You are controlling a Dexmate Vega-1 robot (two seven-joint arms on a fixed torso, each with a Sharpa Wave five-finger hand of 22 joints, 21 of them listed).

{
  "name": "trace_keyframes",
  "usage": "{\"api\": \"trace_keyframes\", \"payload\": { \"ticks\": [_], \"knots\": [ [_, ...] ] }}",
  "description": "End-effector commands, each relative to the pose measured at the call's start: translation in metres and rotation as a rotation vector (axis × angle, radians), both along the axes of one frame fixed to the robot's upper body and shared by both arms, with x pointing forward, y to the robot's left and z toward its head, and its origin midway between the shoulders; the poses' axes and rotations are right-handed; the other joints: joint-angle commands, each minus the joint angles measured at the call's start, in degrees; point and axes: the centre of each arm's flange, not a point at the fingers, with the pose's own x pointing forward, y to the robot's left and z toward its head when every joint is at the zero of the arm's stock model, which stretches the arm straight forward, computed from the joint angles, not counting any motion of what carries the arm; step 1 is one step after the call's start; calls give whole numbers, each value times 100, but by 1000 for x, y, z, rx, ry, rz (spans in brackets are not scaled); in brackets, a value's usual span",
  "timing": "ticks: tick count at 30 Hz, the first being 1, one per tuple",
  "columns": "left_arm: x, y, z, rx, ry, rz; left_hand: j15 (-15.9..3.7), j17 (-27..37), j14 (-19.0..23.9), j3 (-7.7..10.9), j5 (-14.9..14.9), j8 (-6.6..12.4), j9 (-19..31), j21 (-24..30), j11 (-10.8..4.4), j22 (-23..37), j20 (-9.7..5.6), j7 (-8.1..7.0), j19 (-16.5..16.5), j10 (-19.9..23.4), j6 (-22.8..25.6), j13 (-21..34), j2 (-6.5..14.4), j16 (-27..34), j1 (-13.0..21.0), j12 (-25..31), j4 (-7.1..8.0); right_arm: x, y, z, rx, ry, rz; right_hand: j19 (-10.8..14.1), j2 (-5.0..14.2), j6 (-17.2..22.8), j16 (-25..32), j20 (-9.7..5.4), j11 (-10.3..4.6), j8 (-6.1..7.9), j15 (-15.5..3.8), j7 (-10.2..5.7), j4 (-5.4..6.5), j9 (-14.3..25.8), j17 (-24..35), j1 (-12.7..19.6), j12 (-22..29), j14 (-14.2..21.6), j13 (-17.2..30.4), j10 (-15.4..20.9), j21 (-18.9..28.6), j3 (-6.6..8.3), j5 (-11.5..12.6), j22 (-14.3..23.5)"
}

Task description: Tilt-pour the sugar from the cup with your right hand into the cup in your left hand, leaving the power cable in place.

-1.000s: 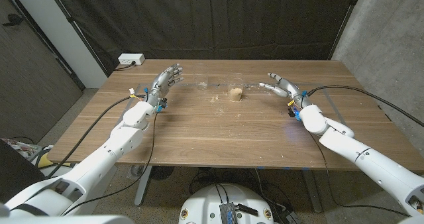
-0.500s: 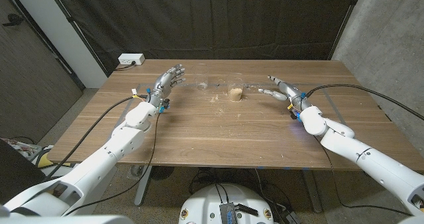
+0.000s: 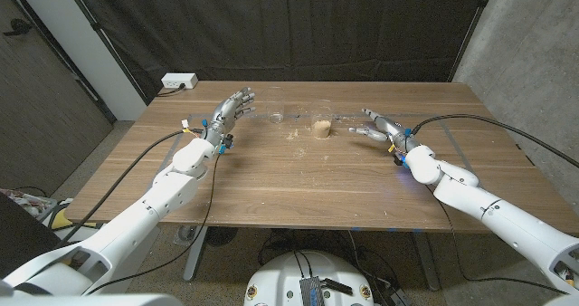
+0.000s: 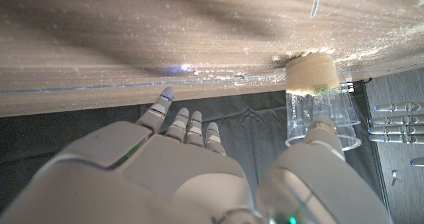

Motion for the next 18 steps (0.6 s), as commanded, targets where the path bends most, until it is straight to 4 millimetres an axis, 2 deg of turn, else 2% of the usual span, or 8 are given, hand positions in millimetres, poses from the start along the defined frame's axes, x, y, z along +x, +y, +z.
{"api": "trace_keyframes", "payload": {
  "ticks": [1,18],
  "knots": [
    [-9,2,0,-1,-20,15,-2,8,65,8,10,32,2,-36,-21,29,-33,-2,26,59,70,14,12,29,1,30,-16,5,17,1,3,52,4,-61,23,-125,-9,54,25,-5,35,10,14,33,12,35,-25,-65,35,-119,-48,-16,29,10],
    [-17,7,-6,-7,-29,17,-20,16,83,9,11,28,-36,-51,-26,34,-25,2,28,73,73,18,13,32,-13,35,-17,3,45,7,-7,67,47,-30,80,-204,25,37,34,34,64,52,-20,36,7,131,2,-55,46,-165,-61,7,37,4]
  ]
}}
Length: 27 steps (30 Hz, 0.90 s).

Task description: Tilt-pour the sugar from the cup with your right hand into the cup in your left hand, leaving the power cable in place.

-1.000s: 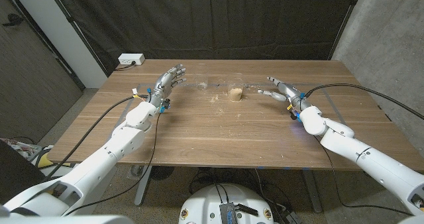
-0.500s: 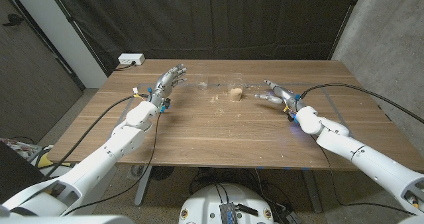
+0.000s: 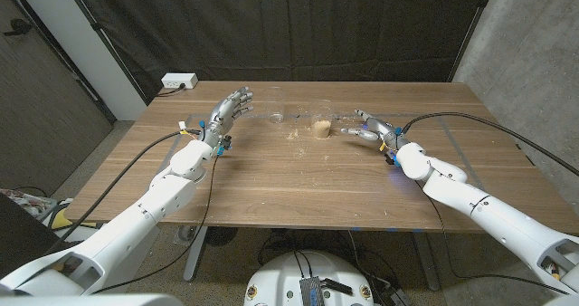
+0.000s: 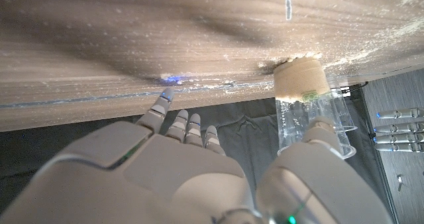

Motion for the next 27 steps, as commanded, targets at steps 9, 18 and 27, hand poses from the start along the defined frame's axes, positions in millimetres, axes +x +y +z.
{"api": "trace_keyframes", "payload": {
  "ticks": [9,18,27],
  "knots": [
    [-2,8,-4,-3,-10,-5,11,20,68,12,11,37,-29,-4,-18,14,-46,-10,57,70,79,19,16,36,-21,46,-18,1,35,-1,-13,42,78,-18,20,-116,29,5,6,44,29,5,-29,10,5,95,34,-39,23,-59,-42,18,35,2],
    [-2,13,-7,-11,-16,-7,7,23,90,13,11,43,-49,-9,-23,17,-43,-6,64,93,101,20,16,41,-27,54,-20,-1,48,6,-7,6,97,-21,31,-124,35,21,15,60,42,8,-38,11,4,123,52,-37,27,-53,-52,22,32,1],
    [-2,18,-8,-16,-20,-5,3,25,104,16,11,42,-67,-16,-34,20,-38,-13,63,121,106,22,20,43,-32,63,-21,3,62,10,36,-34,126,-265,56,-123,55,353,13,108,76,4,-48,13,8,172,108,-28,45,-38,-171,12,8,6]
  ]
}}
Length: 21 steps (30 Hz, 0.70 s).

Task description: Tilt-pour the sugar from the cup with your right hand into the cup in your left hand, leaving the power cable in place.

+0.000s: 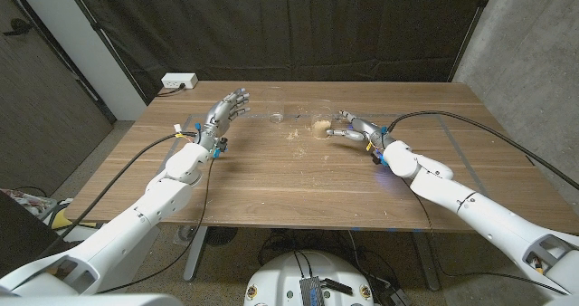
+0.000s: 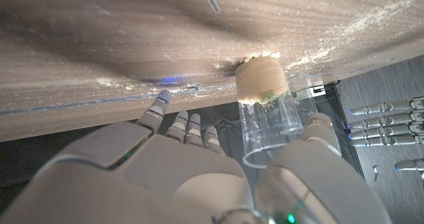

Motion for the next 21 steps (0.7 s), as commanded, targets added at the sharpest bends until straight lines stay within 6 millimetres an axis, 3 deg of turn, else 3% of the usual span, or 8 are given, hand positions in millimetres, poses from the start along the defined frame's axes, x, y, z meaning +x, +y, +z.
{"api": "trace_keyframes", "payload": {
  "ticks": [1,9,21],
  "knots": [
    [-1,7,-2,-6,-8,-1,3,25,43,17,11,20,8,-15,-14,21,-11,0,36,41,36,9,19,44,-31,43,-21,5,22,5,41,-41,41,-38,8,-45,30,65,39,40,42,-2,-33,14,8,77,39,6,20,-16,-42,28,11,5],
    [-1,13,-5,-11,-8,-4,-8,27,56,22,12,22,-8,-16,-8,23,-23,0,49,48,45,10,26,45,-35,44,-21,6,32,6,55,-52,67,26,36,-10,46,-34,29,67,7,17,-42,14,9,120,83,40,27,53,-22,40,1,5],
    [1,22,-8,-14,5,-1,-10,31,70,27,12,27,-32,-21,-1,27,-34,17,58,68,64,12,31,47,-41,48,-23,18,49,2,74,-38,98,46,62,-17,46,-3,33,77,52,17,-60,15,11,181,91,40,36,24,-21,54,-11,7]
  ]
}}
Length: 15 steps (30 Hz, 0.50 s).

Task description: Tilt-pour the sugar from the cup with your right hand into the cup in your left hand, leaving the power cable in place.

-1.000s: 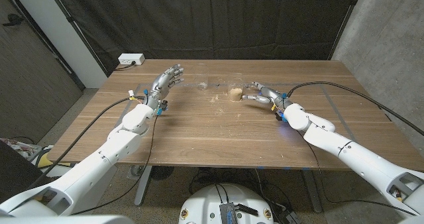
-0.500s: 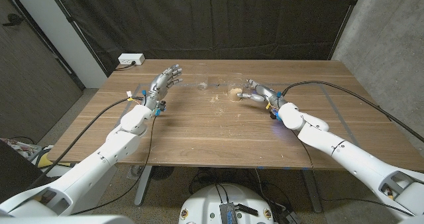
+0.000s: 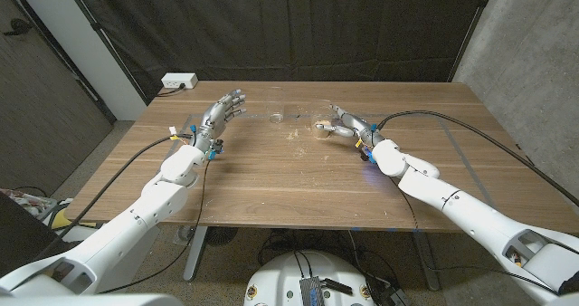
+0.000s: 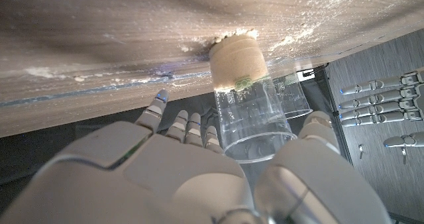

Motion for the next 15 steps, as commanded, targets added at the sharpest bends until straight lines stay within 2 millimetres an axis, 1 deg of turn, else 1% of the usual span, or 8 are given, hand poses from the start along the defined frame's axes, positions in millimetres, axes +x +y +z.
{"api": "trace_keyframes", "payload": {
  "ticks": [1,4,6,7,10,11,14,15],
  "knots": [
    [2,9,-4,-5,12,0,19,32,44,27,12,30,-8,-23,19,27,-11,15,22,50,74,9,-27,48,16,26,-23,11,17,-3,22,7,33,34,10,-19,25,10,-5,57,28,16,-43,16,11,100,43,19,9,-28,28,33,-9,7],
    [3,12,-5,-7,14,2,21,34,42,28,12,29,-16,-25,22,29,-2,18,22,42,74,10,-26,47,13,22,-23,15,20,-4,30,-1,39,40,11,-38,57,9,-5,63,-25,14,-81,18,17,188,47,97,19,-54,25,50,-1,7],
    [2,13,-5,-11,14,5,23,35,47,29,12,29,-20,-26,16,29,-3,21,25,48,75,10,-26,48,12,24,-23,18,23,-4,36,-4,46,75,12,-45,95,-6,6,79,-103,33,-122,23,37,302,113,187,54,31,33,72,9,9],
    [1,14,-6,-12,14,7,23,36,46,29,12,28,-22,-25,18,30,-1,23,29,49,73,10,-26,48,11,24,-23,19,25,-4,40,-8,49,99,11,-52,108,-21,21,81,-110,41,-129,25,44,325,131,215,65,51,41,76,11,9],
    [0,17,-6,-15,14,12,25,39,51,30,12,31,-28,-27,19,30,-3,32,29,56,82,11,-24,50,9,26,-23,23,29,-3,49,-9,57,150,23,-44,122,-47,35,93,-106,50,-132,29,66,360,154,234,94,56,59,86,14,12],
    [-1,18,-6,-14,12,14,28,39,50,30,12,31,-29,-28,20,31,-4,32,29,57,81,11,-24,49,8,27,-23,24,31,-3,50,-9,58,159,26,-48,123,-50,76,97,-85,60,-129,33,81,373,145,226,112,-2,61,88,13,15],
    [-3,21,-7,-19,8,20,27,42,51,31,12,30,-35,-29,17,32,-3,29,29,64,82,11,-23,50,6,28,-22,27,33,-3,57,-9,65,169,23,-43,121,-57,81,105,-41,70,-125,36,94,379,134,210,128,-64,63,85,8,18],
    [-3,22,-8,-21,8,21,25,43,57,31,12,30,-36,-29,18,32,-3,27,31,61,82,11,-22,52,5,27,-22,28,34,-3,60,-10,65,168,19,-46,119,-51,109,107,-21,73,-122,39,102,383,123,199,138,-112,62,83,5,20]
  ]
}}
